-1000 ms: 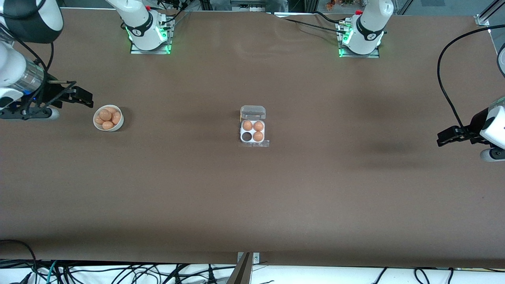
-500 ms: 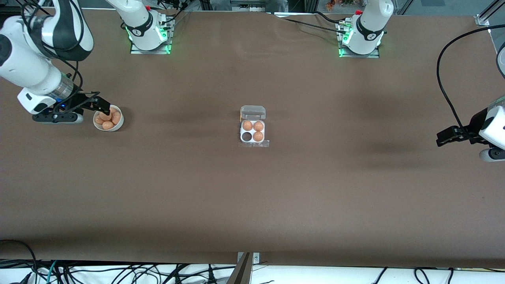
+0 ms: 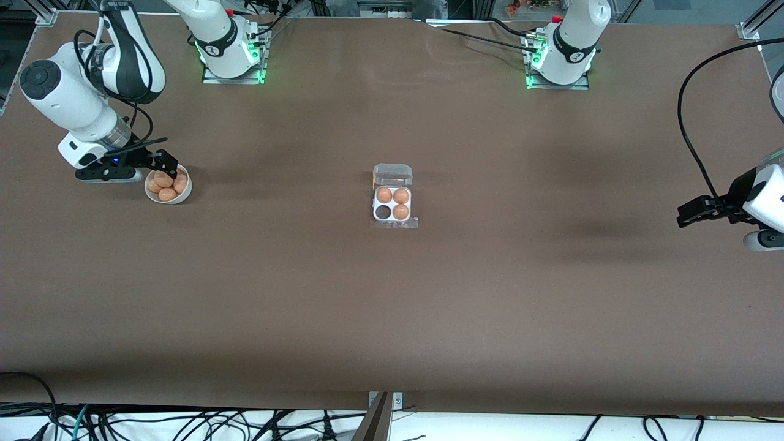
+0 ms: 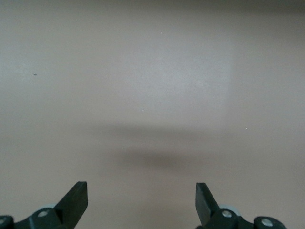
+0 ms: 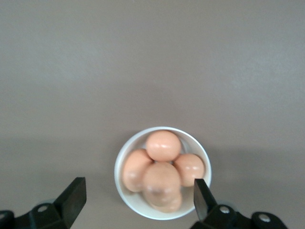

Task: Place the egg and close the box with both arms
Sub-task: 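Move the right gripper over the white egg bowl and lower it, then close the right gripper on one brown egg and lift it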

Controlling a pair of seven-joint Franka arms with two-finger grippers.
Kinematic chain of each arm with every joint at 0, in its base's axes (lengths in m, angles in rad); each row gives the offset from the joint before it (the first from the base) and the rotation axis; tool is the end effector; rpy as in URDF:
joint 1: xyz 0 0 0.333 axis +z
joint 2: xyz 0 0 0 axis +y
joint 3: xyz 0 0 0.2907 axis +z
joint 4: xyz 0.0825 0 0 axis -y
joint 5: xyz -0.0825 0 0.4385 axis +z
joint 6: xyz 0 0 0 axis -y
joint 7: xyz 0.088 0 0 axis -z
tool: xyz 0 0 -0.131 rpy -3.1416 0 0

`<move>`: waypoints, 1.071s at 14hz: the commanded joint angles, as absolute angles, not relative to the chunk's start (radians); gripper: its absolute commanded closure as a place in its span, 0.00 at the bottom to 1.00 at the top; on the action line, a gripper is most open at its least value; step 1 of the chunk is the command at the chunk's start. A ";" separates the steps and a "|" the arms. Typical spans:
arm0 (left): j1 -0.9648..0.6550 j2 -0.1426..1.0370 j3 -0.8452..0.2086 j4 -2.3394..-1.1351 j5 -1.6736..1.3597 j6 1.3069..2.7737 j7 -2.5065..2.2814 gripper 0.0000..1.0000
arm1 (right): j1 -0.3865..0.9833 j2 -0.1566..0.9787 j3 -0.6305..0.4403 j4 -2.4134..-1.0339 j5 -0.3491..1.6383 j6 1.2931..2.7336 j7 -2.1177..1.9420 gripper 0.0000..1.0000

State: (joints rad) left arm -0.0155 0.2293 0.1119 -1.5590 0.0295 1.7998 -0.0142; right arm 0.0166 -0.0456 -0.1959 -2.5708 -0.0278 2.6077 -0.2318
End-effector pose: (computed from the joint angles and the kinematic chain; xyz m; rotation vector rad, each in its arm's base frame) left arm 0.6787 0.0637 0.4543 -3.0830 -0.1559 -0.0164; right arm 0.4808 -0.0855 0.1933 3.1142 0.1179 0.1227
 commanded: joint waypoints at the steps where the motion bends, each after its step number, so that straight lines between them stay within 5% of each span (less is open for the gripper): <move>1: -0.018 0.236 0.115 -1.536 0.011 1.781 -0.002 0.00 | 0.012 -0.026 -0.224 -2.621 -0.029 2.699 -0.307 0.00; 9: -0.020 0.236 0.115 -1.536 0.011 1.781 -0.002 0.00 | 0.014 0.054 -0.222 -2.623 -0.031 2.763 -0.321 0.02; 15: -0.020 0.236 0.115 -1.534 0.011 1.781 -0.002 0.00 | 0.015 0.058 -0.222 -2.623 -0.032 2.760 -0.339 0.37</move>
